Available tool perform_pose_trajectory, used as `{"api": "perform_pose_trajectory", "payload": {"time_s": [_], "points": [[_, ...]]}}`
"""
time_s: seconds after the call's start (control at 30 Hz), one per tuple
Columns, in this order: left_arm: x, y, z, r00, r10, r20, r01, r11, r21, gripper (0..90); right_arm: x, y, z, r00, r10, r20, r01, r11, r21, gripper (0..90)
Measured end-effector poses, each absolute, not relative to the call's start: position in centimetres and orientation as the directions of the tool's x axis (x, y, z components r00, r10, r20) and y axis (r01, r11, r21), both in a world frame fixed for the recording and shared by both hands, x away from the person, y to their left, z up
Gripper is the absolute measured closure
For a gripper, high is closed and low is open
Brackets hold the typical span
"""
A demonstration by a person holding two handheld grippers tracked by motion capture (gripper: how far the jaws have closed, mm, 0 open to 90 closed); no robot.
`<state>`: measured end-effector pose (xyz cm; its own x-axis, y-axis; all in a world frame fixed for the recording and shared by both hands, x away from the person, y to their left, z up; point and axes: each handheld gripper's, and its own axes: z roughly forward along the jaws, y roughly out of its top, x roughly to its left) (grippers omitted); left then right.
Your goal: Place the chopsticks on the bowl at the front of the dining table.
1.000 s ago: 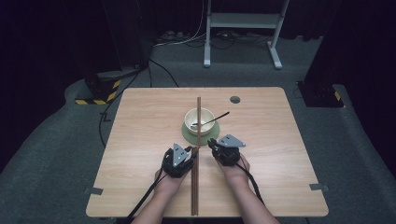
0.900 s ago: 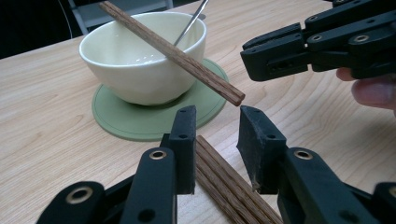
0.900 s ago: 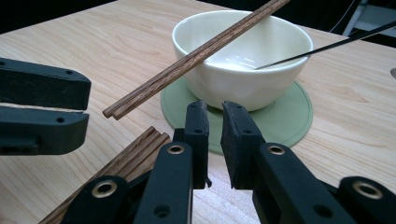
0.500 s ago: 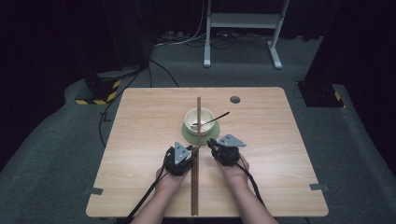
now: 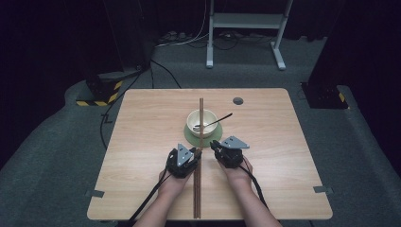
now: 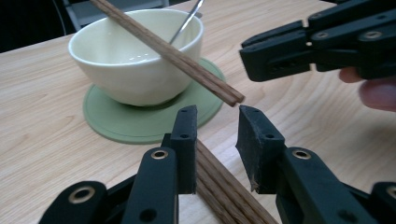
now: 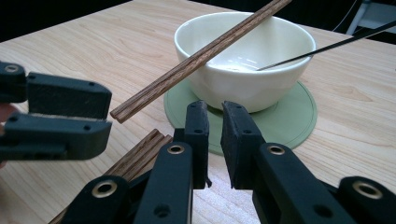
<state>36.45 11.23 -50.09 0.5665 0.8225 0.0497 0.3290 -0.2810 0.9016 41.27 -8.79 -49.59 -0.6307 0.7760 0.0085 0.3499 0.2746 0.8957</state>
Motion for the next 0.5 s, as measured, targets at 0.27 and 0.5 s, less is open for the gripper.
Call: {"api": "perform_pose_trajectory", "payload": {"time_s": [0.27,0.5], "points": [[39.1,13.1,-49.1,0.520,0.854,0.024,0.325,-0.224,0.919,80.3,41.9,-8.0,-48.3,-0.655,0.755,-0.011,0.332,0.301,0.894,87.2],[42.3,11.7,-49.5,0.503,0.864,-0.013,0.363,-0.198,0.911,83.7,44.4,-6.1,-47.7,-0.664,0.747,-0.028,0.353,0.346,0.869,90.0]]}}
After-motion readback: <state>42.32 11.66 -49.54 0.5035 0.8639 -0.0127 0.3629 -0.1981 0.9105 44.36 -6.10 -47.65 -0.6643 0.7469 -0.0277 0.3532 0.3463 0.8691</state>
